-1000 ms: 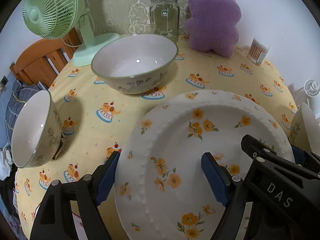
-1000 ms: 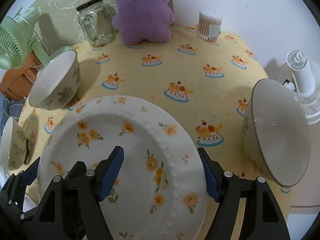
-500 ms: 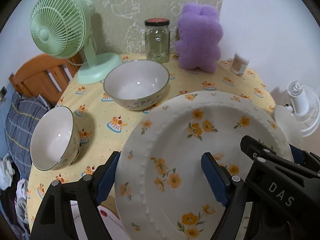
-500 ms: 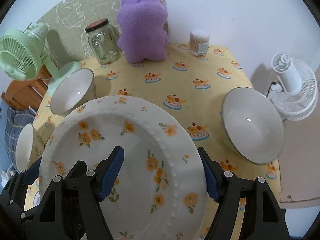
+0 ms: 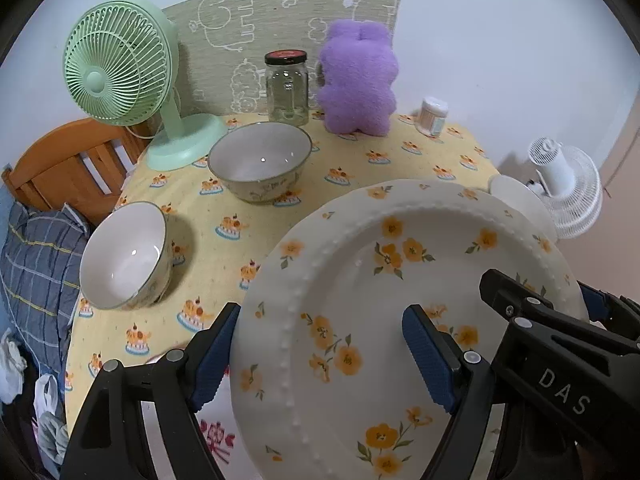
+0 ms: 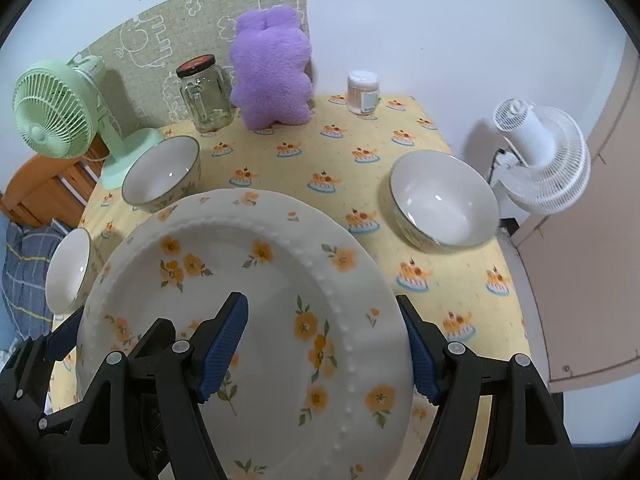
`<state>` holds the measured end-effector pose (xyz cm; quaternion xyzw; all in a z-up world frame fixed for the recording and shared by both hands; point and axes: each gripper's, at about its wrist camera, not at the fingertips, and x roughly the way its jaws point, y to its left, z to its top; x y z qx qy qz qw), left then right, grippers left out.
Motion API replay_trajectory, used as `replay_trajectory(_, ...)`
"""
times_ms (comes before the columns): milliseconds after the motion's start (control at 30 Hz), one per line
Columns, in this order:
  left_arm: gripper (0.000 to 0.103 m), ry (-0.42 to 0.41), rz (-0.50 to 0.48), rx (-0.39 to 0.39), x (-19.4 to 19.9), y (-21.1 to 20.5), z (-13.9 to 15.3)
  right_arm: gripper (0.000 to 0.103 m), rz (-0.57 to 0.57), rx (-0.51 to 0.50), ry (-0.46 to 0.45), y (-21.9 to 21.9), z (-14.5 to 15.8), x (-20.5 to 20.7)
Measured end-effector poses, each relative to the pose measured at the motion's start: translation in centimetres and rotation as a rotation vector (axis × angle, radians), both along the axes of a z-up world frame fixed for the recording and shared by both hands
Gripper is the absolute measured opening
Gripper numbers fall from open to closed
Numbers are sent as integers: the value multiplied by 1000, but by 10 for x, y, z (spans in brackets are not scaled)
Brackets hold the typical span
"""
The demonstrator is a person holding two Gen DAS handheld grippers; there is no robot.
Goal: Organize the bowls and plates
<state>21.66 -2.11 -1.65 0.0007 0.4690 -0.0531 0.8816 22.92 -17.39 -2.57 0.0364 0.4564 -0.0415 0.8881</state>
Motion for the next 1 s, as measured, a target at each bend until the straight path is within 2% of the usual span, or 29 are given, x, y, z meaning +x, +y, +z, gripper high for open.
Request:
replay_trajectory(533,82,11,-142,-13,-57,-10,-6,76,-123,-6,-3,-7,-9,-86)
replay_trajectory(733,82,25,-137,-29,-75,-27,-15,76,-137,9,7,-24,-16,-103)
replay_trajectory(1000,82,87,-68,-29,-94,-62,-34,76,-77,6,47,-61,-33,-116)
